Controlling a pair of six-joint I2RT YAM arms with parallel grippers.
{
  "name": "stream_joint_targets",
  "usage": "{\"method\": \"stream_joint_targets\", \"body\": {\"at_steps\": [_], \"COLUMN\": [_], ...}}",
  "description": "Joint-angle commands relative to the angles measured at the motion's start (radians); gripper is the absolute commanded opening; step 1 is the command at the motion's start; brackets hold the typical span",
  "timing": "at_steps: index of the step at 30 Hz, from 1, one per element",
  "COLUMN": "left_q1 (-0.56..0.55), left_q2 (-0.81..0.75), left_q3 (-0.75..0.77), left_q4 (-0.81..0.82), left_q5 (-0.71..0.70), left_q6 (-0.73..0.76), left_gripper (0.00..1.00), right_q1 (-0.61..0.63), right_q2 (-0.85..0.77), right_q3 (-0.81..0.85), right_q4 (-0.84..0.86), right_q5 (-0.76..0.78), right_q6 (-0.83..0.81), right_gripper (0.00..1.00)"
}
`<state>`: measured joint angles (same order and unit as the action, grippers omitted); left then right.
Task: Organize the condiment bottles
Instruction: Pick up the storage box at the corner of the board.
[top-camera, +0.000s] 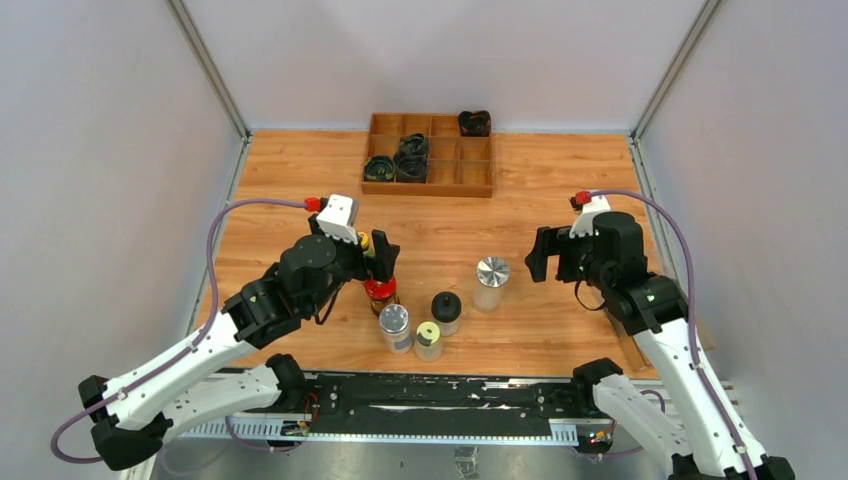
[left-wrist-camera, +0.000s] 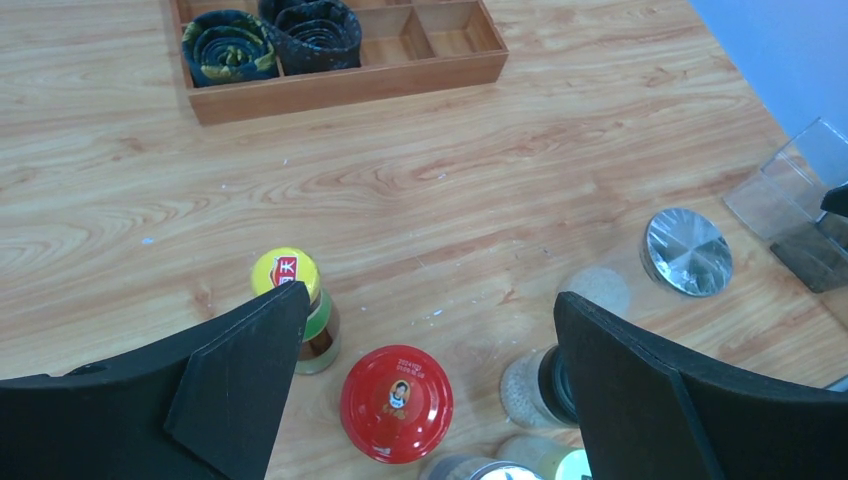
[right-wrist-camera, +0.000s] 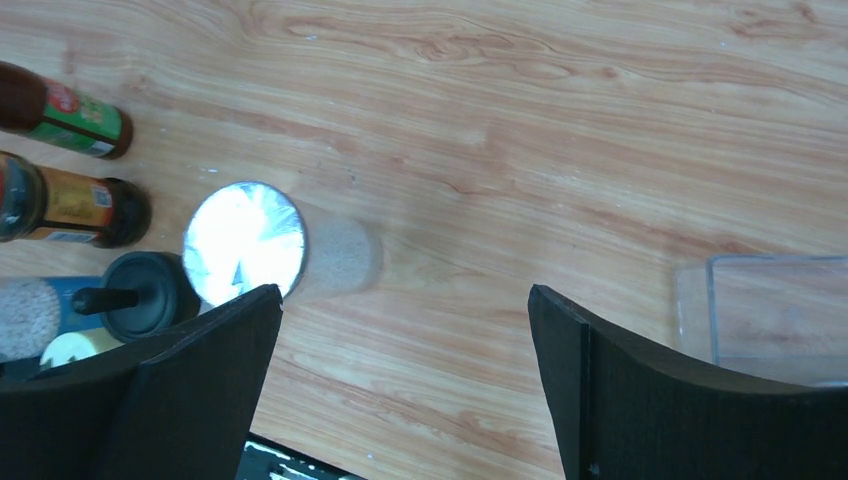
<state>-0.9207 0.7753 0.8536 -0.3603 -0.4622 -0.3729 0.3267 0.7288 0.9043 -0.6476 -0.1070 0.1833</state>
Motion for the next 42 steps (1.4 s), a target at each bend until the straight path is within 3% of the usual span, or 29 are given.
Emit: {"method": "stream_joint_targets", "body": {"at_steps": [1, 12, 17, 23, 25, 28, 42], "left_q1": [-0.007, -0.007, -0.007, -0.008, -0.007, -0.008, -0.007], "left_q2": [-0.011, -0.013, -0.016, -0.008, -0.012, -0.018, -0.023], "left_q3": [-0.018, -0.026, -0.050, -0.053, -0.055, -0.064, -0.040], "left_q4": [0.011, -0.021, 0.003, 0.008, 0.009, 0.011, -0.028], "left_q5": [-0.029, -0.002, 0.005, 0.015, 0.014, 0.017, 0.038], "left_q6": [0.008, 0.004, -0.007, -0.007, -0.006, -0.006, 0.015], "left_gripper": [1.00, 1.00, 1.00, 1.00, 1.00, 1.00, 1.00], "right_q1": [0.014, 0.012, 0.004, -0.116, -0.144, -0.170, -0.183], "right_q2": [0.042, 0.137, 0.216, 0.254, 0.270, 0.301, 0.428], "right_q3": [0.023, 0.006, -0.017, -0.074, -0.087, -0.094, -0.088], "right_q4": [-0.048, -0.089, -0.098, -0.066, -0.056, -0.056, -0.083], "right_q5": [0.139, 0.550, 0.671, 0.630, 0.637, 0.672, 0.773], "right_q6": [0.034, 0.174, 0.240, 0.326, 0.344, 0.391, 0.704], "right_gripper": [1.00, 0.99, 0.85, 0.66, 0.67, 0.76, 0.73]}}
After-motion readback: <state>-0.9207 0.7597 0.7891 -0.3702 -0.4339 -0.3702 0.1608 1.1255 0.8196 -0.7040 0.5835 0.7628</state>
